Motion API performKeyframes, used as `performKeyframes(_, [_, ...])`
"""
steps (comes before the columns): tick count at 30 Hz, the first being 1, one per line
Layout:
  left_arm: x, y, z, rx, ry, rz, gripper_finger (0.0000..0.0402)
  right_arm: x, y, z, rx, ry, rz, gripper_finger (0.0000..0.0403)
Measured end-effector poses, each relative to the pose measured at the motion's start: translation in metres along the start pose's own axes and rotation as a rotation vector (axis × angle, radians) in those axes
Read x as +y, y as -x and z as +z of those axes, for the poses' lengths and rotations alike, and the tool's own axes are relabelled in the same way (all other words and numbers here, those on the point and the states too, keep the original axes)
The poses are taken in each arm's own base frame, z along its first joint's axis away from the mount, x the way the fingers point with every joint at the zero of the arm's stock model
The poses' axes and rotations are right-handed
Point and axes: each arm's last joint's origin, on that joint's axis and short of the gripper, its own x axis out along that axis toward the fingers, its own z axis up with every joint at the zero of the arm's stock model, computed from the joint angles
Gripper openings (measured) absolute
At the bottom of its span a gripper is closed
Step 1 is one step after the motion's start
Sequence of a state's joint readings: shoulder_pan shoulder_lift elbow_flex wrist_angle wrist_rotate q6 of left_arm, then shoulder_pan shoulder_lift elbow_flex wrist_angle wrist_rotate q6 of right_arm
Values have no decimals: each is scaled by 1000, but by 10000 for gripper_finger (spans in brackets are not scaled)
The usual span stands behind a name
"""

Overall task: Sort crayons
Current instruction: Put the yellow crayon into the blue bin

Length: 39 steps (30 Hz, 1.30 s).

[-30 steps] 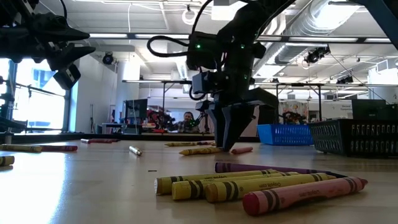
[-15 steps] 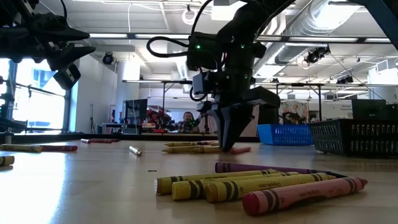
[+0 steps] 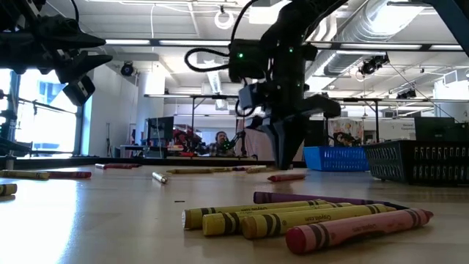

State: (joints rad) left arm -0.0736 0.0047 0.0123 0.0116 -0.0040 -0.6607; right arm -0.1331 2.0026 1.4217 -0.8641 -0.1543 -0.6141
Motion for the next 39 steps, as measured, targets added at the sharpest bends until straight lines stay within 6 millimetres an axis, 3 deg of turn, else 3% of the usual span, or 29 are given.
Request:
performKeyframes(9, [0,0,0,-1,0,0,99,-28,67,-62,72,-306,-23,7])
performKeyframes(17, [0,0,0,0,0,-1,99,-60,128,-148,11,-606,-104,8])
performKeyframes(21, [0,0,0,0,0,0,99,-75,146,-196,-15,-771,-152,9])
performKeyframes(25, [0,0,0,-1,0,0,99,-87,154,-230,-54,-1000,-202,9])
performKeyframes(30, [0,0,0,0,0,0,99,-91,154,-247,-46,-1120,-206,12])
performKeyframes(39, [0,0,0,0,0,0,99,-85,151,-235,-10,-1081,-173,60])
